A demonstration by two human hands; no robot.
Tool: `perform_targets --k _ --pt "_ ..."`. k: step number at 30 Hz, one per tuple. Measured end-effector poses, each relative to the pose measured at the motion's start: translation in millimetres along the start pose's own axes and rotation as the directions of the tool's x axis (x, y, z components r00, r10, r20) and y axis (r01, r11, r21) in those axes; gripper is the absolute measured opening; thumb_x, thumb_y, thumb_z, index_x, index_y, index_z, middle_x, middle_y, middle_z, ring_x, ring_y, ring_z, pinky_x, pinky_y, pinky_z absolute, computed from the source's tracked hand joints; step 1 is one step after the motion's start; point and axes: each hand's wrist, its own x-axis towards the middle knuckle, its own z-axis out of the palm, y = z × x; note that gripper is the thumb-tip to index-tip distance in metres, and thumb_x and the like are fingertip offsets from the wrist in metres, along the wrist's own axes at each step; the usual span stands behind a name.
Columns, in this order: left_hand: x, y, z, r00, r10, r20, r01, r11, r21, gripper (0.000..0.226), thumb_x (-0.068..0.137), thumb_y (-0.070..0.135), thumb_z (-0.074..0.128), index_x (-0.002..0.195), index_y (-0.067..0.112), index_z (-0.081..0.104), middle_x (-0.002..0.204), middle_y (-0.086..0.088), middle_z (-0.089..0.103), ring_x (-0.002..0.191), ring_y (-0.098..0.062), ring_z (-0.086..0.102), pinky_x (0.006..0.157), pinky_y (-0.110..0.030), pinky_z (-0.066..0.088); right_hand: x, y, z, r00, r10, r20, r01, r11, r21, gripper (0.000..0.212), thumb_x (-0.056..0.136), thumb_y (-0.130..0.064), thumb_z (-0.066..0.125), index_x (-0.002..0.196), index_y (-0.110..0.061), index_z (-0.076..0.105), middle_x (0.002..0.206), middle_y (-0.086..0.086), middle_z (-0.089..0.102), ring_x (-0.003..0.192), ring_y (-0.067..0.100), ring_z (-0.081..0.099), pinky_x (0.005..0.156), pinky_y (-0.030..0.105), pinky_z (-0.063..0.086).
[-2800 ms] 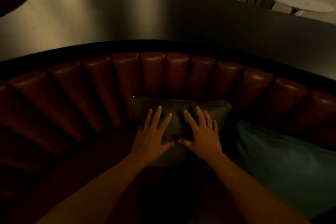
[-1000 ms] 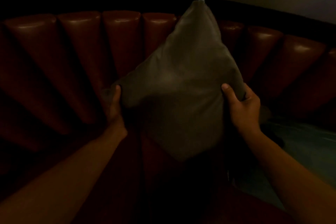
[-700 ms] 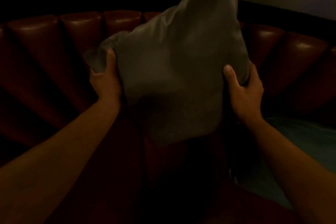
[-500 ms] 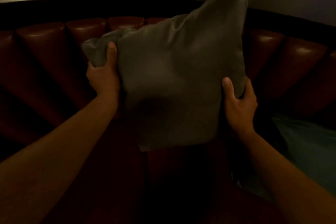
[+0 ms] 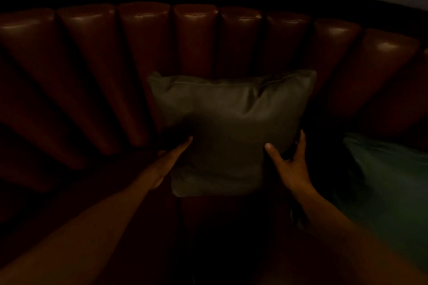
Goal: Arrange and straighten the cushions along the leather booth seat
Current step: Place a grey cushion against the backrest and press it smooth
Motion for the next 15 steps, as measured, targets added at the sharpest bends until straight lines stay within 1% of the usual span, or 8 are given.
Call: perform_targets --k 3,4,7,10,12,13,14,15 --pt "2.7 -0.5 7.4 1.000 -0.005 0.006 0.005 0.999 0.049 0.120 0.045 0.087 0.069 0.149 0.032 0.044 0.155 0.003 0.044 0.142 -0.023 0.043 0.117 -0.051 0.037 0.8 -4.4 -3.1 0.999 -0.035 -0.020 0.035 0.999 0.007 0.098 0.071 -0.063 0.080 0.154 -0.047 0.032 0.133 -0.035 0.054 0.118 -0.013 0.055 0.110 0.031 0.046" --pt "5.5 -4.0 8.1 1.000 -0.006 -0.005 0.006 0.998 0.068 0.119 0.047 0.086 0.068 0.150 0.032 0.042 0.157 0.001 0.042 0.144 -0.025 0.040 0.117 -0.053 0.036 -0.9 -3.5 -3.3 0.997 -0.050 -0.067 0.050 0.999 0.006 0.094 0.072 -0.064 0.081 0.153 -0.048 0.035 0.133 -0.033 0.056 0.120 -0.009 0.056 0.109 0.031 0.046" --pt "8.3 -8.3 13.1 0.999 -0.006 0.034 0.000 0.987 0.161 0.130 0.042 0.095 0.064 0.154 0.034 0.035 0.160 0.001 0.035 0.146 -0.028 0.036 0.117 -0.055 0.034 -9.2 5.2 -7.3 0.977 -0.062 -0.204 0.060 0.998 -0.016 0.090 0.074 -0.066 0.080 0.151 -0.049 0.037 0.147 -0.015 0.055 0.132 0.008 0.055 0.113 0.039 0.046" --pt "13.7 -7.6 19.9 1.000 -0.023 0.021 0.018 0.980 0.199 0.136 0.038 0.098 0.063 0.155 0.034 0.032 0.160 0.000 0.035 0.145 -0.029 0.038 0.115 -0.056 0.037 -9.0 11.2 -9.6 0.980 -0.033 -0.194 0.021 0.998 -0.064 0.092 0.076 -0.067 0.077 0.154 -0.048 0.032 0.151 -0.007 0.052 0.136 0.017 0.053 0.114 0.042 0.044" --pt "18.6 -5.0 23.5 0.999 -0.036 0.011 0.033 0.975 0.221 0.141 0.034 0.102 0.058 0.155 0.036 0.031 0.160 -0.001 0.036 0.144 -0.029 0.039 0.115 -0.055 0.038 -3.3 8.5 -9.3 0.983 -0.026 -0.179 0.009 0.995 -0.100 0.101 0.070 -0.074 0.073 0.156 -0.044 0.029 0.152 -0.001 0.051 0.137 0.021 0.052 0.114 0.043 0.044" --pt "16.5 -0.8 25.5 0.998 -0.058 0.017 0.052 0.971 0.234 0.137 0.038 0.103 0.056 0.155 0.036 0.030 0.161 -0.001 0.035 0.144 -0.029 0.039 0.115 -0.055 0.037 -1.2 7.0 -9.5 0.985 -0.015 -0.169 -0.002 0.995 -0.103 0.105 0.067 -0.076 0.071 0.157 -0.043 0.028 0.153 0.000 0.050 0.137 0.022 0.052 0.114 0.044 0.043" --pt "14.6 0.7 27.4 0.999 -0.050 0.015 0.045 0.971 0.234 0.126 0.051 0.097 0.058 0.156 0.033 0.031 0.161 -0.002 0.035 0.145 -0.029 0.038 0.117 -0.052 0.035 -0.8 5.5 -10.4 0.987 -0.003 -0.158 -0.012 0.995 -0.097 0.107 0.067 -0.076 0.071 0.157 -0.042 0.026 0.155 0.001 0.048 0.138 0.022 0.051 0.115 0.044 0.043" --pt "11.5 1.9 30.2 1.000 -0.011 -0.009 0.013 0.979 0.204 0.107 0.069 0.083 0.062 0.156 0.027 0.033 0.160 -0.004 0.036 0.145 -0.030 0.038 0.118 -0.045 0.033 -1.9 4.1 -11.4 0.989 0.004 -0.146 -0.017 0.996 -0.088 0.107 0.068 -0.074 0.072 0.158 -0.041 0.024 0.156 0.001 0.047 0.139 0.022 0.049 0.116 0.044 0.042"
